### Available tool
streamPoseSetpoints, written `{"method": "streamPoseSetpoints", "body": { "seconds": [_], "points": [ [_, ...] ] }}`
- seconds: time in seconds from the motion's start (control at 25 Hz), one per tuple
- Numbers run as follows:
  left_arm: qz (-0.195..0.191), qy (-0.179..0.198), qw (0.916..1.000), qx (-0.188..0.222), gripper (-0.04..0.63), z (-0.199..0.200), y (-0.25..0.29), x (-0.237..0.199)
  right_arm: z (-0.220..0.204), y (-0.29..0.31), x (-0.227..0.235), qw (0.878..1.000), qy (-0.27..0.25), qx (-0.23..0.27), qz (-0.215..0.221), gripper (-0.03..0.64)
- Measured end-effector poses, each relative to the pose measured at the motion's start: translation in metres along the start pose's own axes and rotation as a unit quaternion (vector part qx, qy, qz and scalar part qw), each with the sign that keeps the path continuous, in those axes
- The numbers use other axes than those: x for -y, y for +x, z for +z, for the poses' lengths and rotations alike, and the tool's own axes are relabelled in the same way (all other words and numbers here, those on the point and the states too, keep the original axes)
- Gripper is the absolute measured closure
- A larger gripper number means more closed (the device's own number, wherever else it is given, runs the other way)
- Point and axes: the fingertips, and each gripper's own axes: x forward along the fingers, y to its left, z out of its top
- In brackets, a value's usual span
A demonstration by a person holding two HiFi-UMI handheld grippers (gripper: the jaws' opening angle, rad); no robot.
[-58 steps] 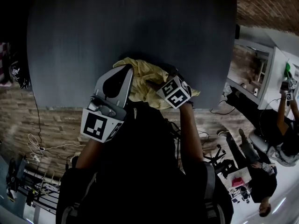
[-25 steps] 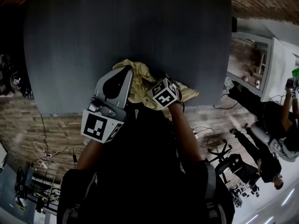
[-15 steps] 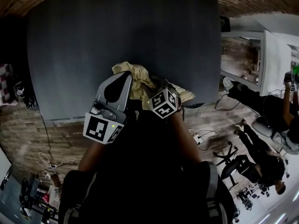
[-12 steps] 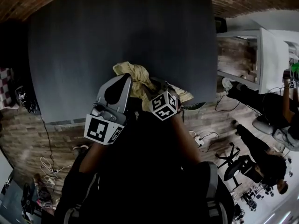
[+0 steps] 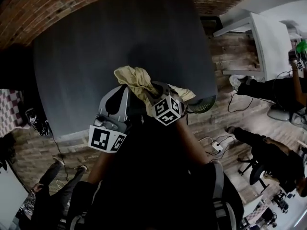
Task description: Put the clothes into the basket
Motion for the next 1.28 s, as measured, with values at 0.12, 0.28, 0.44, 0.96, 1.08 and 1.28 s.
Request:
{"method": "streamPoseSetpoints", "body": {
  "seconds": [0.12, 0.28, 0.44, 0.96, 1.08, 1.28],
  "points": [
    [-0.010, 0.006, 0.9999, -0.002, 0.594, -0.001, -0.002, 0.016, 0.000, -0.016, 0.005, 1.000, 0.002, 0.016, -0.020, 0.495],
    [-0.040, 0.011, 0.9991, -0.007, 0.594, -0.004, 0.000, 0.038, 0.000, -0.040, 0.013, 0.998, 0.007, 0.030, -0.058, 0.497],
    [-0.080, 0.006, 0.9968, -0.004, 0.594, 0.004, -0.004, 0.038, 0.013, -0.055, 0.008, 0.994, 0.018, 0.035, -0.099, 0.497],
    [-0.237, -0.006, 0.9709, -0.037, 0.594, -0.004, -0.033, 0.044, 0.030, -0.106, -0.022, 0.962, 0.114, 0.045, -0.244, 0.497],
    [-0.273, 0.001, 0.9600, -0.061, 0.594, -0.010, -0.032, 0.065, 0.019, -0.133, -0.022, 0.950, 0.146, 0.052, -0.273, 0.497],
    [-0.340, 0.013, 0.9366, -0.085, 0.594, -0.013, -0.016, 0.113, -0.007, -0.179, -0.016, 0.924, 0.199, 0.058, -0.321, 0.497]
  ]
}}
